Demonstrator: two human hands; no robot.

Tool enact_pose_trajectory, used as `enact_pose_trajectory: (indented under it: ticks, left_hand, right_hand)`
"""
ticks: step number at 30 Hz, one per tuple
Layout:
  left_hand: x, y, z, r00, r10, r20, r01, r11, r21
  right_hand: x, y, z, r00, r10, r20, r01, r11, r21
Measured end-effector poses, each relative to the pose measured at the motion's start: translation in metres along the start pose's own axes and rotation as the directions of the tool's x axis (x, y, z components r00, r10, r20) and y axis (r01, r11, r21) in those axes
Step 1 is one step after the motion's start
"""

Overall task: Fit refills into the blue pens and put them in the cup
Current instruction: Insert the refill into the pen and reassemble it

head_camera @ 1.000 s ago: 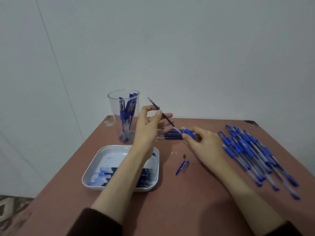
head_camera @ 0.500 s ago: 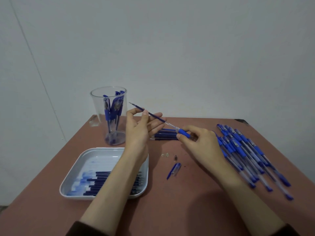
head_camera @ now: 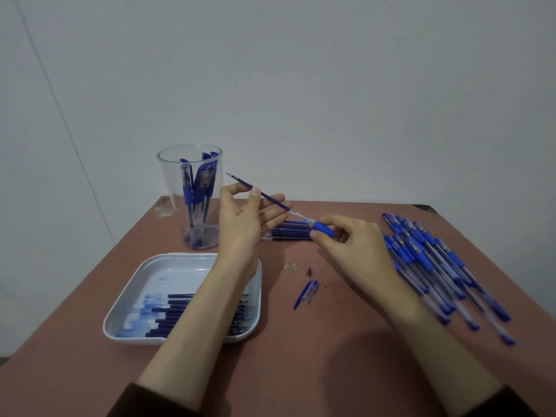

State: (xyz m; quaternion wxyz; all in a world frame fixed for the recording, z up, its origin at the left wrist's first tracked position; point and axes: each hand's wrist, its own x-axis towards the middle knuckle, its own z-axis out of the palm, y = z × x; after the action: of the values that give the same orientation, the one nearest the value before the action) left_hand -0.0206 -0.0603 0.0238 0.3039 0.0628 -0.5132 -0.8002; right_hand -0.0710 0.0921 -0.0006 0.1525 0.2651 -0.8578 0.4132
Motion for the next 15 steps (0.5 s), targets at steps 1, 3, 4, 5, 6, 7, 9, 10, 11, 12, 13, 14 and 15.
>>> enact_pose_trajectory:
  ticks: [1,3,4,5,6,7,9,10,11,12,13,14,15]
  left_hand:
    - [-0.0001,-0.0002,-0.0002,1.0,0.003,0.006,-0.003,1.0,0.008]
    - [-0.0007,-0.0004,0.0001,1.0,0.006,0.02,-0.006,1.0,0.019]
    - [-0.0014,-0.0006,0.0007,1.0,0.003,0.028,-0.004,1.0,0.023]
    - [-0.0024,-0.0006,0.0014,0.999,-0.003,0.037,0.002,1.0,0.029]
    - [-0.0035,-0.0009,0.0024,0.999,-0.01,0.045,0.009,0.999,0.038]
    - [-0.0043,-0.0012,0.0032,0.998,-0.019,0.055,0.016,0.999,0.048]
    - [-0.0048,-0.0023,0.0035,0.997,-0.041,0.07,0.036,0.997,0.074]
    - [-0.0047,-0.003,0.0034,0.996,-0.053,0.075,0.046,0.994,0.095]
    - [-0.005,-0.0032,0.0032,0.994,-0.065,0.084,0.054,0.991,0.122]
    - [-0.0056,-0.0036,0.0035,0.992,-0.079,0.099,0.063,0.987,0.149]
    - [-0.007,-0.0038,0.0039,0.988,-0.096,0.121,0.074,0.983,0.171]
    - [-0.0086,-0.0039,0.0048,0.983,-0.114,0.147,0.085,0.978,0.189]
    - [-0.01,-0.0041,0.0056,0.976,-0.128,0.174,0.092,0.975,0.204]
  right_hand:
    - [0.0,0.0001,-0.0004,1.0,0.002,0.0,-0.002,1.0,-0.009]
    - [0.0002,-0.0005,-0.001,1.0,0.011,-0.001,-0.011,1.0,-0.024]
    - [0.0006,-0.0003,-0.0007,1.0,0.015,0.002,-0.015,0.999,-0.032]
    - [0.0008,0.0,-0.0002,1.0,0.019,0.006,-0.019,0.999,-0.039]
    - [0.001,0.0005,0.0003,1.0,0.02,0.01,-0.02,0.999,-0.045]
    - [0.0008,0.0012,0.0009,1.0,0.018,0.011,-0.018,0.999,-0.044]
    - [0.0005,0.001,0.0016,1.0,0.012,0.016,-0.012,1.0,-0.009]
    - [0.0,0.0006,0.0018,1.0,0.01,0.022,-0.011,1.0,0.029]
    - [-0.0004,-0.0008,0.0019,1.0,0.007,0.027,-0.009,0.997,0.074]
    - [-0.0008,-0.002,0.0025,1.0,0.004,0.029,-0.007,0.993,0.115]
    - [-0.0008,-0.0033,0.0031,1.0,0.001,0.027,-0.005,0.989,0.145]
    - [-0.0004,-0.0037,0.0042,1.0,0.003,0.023,-0.007,0.986,0.168]
    - [-0.0002,-0.0045,0.0046,1.0,0.008,0.022,-0.012,0.981,0.192]
